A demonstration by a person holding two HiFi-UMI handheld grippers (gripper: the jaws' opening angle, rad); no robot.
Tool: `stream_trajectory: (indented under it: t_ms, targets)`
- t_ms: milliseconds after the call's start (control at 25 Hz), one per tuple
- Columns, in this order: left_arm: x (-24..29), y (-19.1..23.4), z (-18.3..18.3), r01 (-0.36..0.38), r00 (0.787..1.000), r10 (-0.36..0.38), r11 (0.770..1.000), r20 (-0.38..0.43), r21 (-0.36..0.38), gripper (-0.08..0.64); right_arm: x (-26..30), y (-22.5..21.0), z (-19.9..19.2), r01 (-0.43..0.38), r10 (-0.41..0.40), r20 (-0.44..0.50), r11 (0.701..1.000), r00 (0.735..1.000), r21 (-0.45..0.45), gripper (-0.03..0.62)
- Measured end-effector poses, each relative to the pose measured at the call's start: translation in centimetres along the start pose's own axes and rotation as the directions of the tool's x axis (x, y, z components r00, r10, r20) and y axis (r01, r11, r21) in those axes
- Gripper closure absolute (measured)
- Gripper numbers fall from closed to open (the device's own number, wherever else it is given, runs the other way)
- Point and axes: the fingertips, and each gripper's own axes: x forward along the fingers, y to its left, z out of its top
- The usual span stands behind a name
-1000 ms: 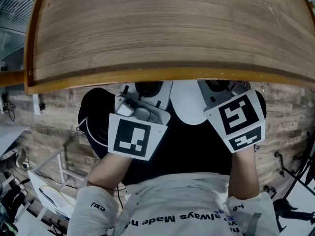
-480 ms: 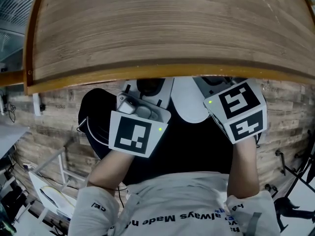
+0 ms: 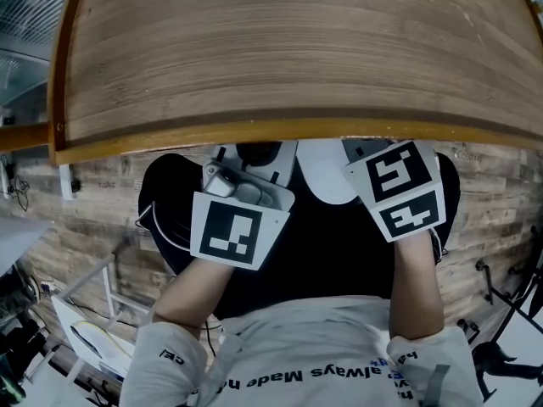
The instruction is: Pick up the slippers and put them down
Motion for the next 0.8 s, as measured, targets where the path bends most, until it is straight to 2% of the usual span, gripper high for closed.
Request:
stream_trajectory:
  t_ms: [160, 440, 800]
  targets:
    - [0.2, -0.2, 0.2, 0.005, 1.0, -0.005, 1.0, 0.004, -0.001, 0.546, -1.4, -0.5, 0.6, 0.019, -0.02, 0.048, 1.0, 0.999, 0.019, 0.565]
    - [0.8, -2.3, 1.2, 0.041, 0.999, -0.04, 0.998, 0.019, -0.047, 0.546, -4.2, -1.9, 0.5, 0.029, -0.036, 0.112, 0.998, 0.993, 0.064, 0.565]
    - [1.9, -5.9, 2.9, 0.132, 0.991, -0.132, 0.988, 0.002, -0.081, 0.546, -8.5, -3.5, -0.9, 0.044, -0.054, 0.169, 0.997, 0.984, 0.065, 0.566]
